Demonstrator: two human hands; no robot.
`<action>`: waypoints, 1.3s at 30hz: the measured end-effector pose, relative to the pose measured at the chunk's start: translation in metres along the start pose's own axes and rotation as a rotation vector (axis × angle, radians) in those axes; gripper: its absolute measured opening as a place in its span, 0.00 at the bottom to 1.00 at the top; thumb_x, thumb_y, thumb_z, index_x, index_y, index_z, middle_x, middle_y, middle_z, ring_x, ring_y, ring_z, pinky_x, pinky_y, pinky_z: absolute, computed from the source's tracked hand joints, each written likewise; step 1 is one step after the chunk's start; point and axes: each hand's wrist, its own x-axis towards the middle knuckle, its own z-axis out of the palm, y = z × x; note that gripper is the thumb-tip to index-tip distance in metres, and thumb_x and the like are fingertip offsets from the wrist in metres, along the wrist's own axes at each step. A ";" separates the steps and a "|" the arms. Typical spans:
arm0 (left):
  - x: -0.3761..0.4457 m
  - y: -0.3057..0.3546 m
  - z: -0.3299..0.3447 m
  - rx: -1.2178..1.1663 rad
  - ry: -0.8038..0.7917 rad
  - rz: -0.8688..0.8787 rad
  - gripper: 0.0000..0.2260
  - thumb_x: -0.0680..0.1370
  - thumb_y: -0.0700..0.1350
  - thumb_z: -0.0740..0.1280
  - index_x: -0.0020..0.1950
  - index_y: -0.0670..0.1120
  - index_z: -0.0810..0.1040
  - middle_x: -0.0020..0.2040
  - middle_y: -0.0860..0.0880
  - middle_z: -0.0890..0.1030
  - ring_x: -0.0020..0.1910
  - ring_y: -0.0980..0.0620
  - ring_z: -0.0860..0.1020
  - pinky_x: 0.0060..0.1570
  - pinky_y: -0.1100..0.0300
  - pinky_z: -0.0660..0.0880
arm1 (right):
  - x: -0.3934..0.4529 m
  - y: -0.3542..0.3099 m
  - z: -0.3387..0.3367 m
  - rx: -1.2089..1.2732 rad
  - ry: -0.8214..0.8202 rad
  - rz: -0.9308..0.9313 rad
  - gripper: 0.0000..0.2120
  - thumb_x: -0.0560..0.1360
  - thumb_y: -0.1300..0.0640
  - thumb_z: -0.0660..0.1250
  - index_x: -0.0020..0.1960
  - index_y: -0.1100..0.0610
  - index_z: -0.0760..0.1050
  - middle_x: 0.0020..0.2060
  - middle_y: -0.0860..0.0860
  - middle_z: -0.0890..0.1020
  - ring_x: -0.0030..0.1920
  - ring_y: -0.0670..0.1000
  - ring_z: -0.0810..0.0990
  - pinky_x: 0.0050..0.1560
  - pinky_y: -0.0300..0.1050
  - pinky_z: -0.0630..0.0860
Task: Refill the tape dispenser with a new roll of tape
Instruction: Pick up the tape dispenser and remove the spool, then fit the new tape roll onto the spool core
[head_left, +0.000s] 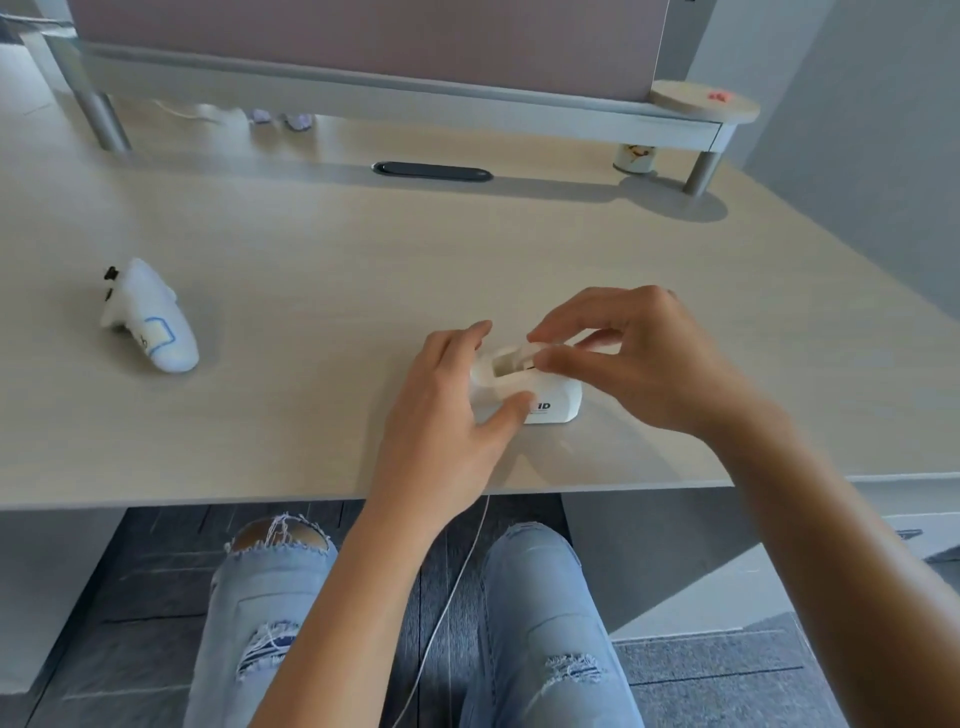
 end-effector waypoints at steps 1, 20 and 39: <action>0.000 0.000 0.000 0.003 -0.001 0.004 0.29 0.76 0.53 0.74 0.76 0.50 0.71 0.69 0.53 0.75 0.65 0.52 0.75 0.50 0.69 0.63 | 0.000 0.001 -0.001 0.001 -0.003 -0.003 0.07 0.75 0.52 0.77 0.52 0.51 0.89 0.50 0.44 0.88 0.52 0.45 0.86 0.56 0.45 0.84; 0.009 -0.007 -0.014 0.054 -0.018 -0.053 0.22 0.77 0.47 0.73 0.71 0.51 0.75 0.75 0.53 0.69 0.74 0.52 0.70 0.60 0.66 0.62 | 0.000 -0.004 0.003 0.690 0.223 0.305 0.04 0.78 0.58 0.74 0.46 0.53 0.87 0.43 0.52 0.89 0.45 0.50 0.86 0.48 0.49 0.82; -0.001 0.090 0.030 -0.964 0.008 -0.345 0.07 0.79 0.37 0.70 0.51 0.42 0.88 0.46 0.45 0.90 0.46 0.48 0.88 0.53 0.53 0.85 | -0.064 0.007 -0.032 0.799 0.318 0.289 0.06 0.80 0.62 0.71 0.51 0.64 0.86 0.46 0.64 0.88 0.44 0.56 0.87 0.44 0.44 0.84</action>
